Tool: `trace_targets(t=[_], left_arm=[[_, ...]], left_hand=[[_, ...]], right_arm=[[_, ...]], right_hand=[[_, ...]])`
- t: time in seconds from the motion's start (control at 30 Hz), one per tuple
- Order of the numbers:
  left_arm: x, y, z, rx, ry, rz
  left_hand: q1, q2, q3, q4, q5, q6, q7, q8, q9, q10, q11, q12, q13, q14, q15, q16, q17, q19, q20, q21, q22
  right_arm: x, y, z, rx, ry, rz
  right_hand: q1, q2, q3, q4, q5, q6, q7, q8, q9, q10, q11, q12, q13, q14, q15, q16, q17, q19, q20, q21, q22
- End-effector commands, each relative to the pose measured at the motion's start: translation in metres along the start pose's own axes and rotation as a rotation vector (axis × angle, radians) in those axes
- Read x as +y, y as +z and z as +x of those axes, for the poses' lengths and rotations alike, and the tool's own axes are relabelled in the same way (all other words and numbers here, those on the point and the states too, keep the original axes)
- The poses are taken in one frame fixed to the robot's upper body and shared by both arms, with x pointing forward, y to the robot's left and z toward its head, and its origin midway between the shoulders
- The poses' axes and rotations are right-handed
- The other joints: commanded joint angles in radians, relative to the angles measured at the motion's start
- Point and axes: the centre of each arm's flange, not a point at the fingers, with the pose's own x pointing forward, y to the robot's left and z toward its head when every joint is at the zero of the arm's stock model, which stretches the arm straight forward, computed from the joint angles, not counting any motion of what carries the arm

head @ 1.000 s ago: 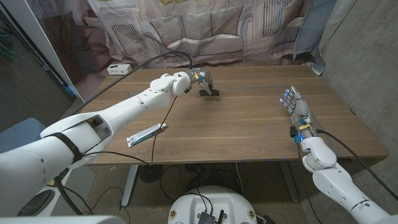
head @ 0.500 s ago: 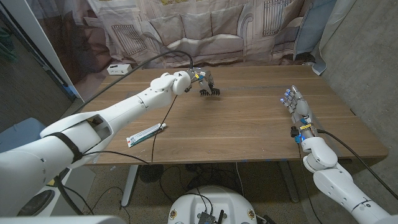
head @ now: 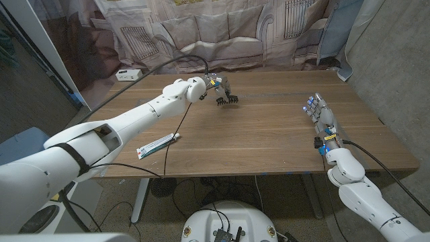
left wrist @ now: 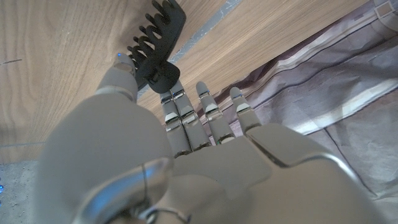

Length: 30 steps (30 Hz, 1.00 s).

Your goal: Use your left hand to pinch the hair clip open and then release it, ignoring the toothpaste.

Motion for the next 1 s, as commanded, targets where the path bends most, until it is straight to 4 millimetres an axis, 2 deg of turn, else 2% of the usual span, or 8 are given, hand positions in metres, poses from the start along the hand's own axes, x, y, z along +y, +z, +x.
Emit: trace_targets(t=[0.03, 0.47, 1.0], left_arm=[[-0.006, -0.004, -0.003, 0.02, -0.013, -0.006], [-0.005, -0.009, -0.006, 0.045, -0.018, 0.003], [-0.015, -0.005, -0.002, 0.038, -0.042, 0.0]], left_hand=[[-0.003, 0.0, 0.002, -0.001, 0.01, 0.002, 0.004, 0.009, 0.001, 0.001, -0.007, 0.005, 0.0, -0.003, -0.075, -0.001, 0.003, -0.002, -0.002, 0.001, 0.004], [0.003, 0.002, 0.006, -0.006, 0.011, 0.009, 0.006, 0.013, 0.0, 0.009, -0.008, 0.011, -0.004, -0.004, -0.076, 0.0, 0.002, -0.003, -0.002, 0.002, 0.004], [0.003, 0.002, 0.007, -0.008, 0.01, 0.01, 0.006, 0.015, -0.001, 0.007, -0.008, 0.012, -0.008, -0.007, -0.077, 0.0, 0.002, -0.003, -0.002, 0.003, 0.004]], right_arm=[[0.001, -0.004, 0.0, 0.016, 0.009, 0.003], [0.002, -0.007, 0.002, 0.022, 0.017, 0.009], [0.001, -0.007, -0.001, 0.03, 0.012, 0.005]], right_hand=[[0.008, 0.004, -0.004, -0.001, -0.004, 0.009, 0.001, 0.003, 0.003, 0.009, -0.001, 0.002, 0.003, 0.005, 0.0, 0.003, 0.005, 0.003, -0.001, -0.002, 0.003], [0.008, 0.004, -0.005, 0.0, -0.004, 0.009, 0.001, 0.002, 0.003, 0.01, -0.003, 0.002, 0.003, 0.004, 0.0, 0.003, 0.006, 0.004, 0.0, -0.002, 0.003], [0.008, 0.004, -0.005, 0.0, -0.004, 0.009, 0.001, 0.002, 0.003, 0.009, -0.002, 0.002, 0.004, 0.005, 0.0, 0.003, 0.006, 0.003, 0.0, -0.002, 0.003]])
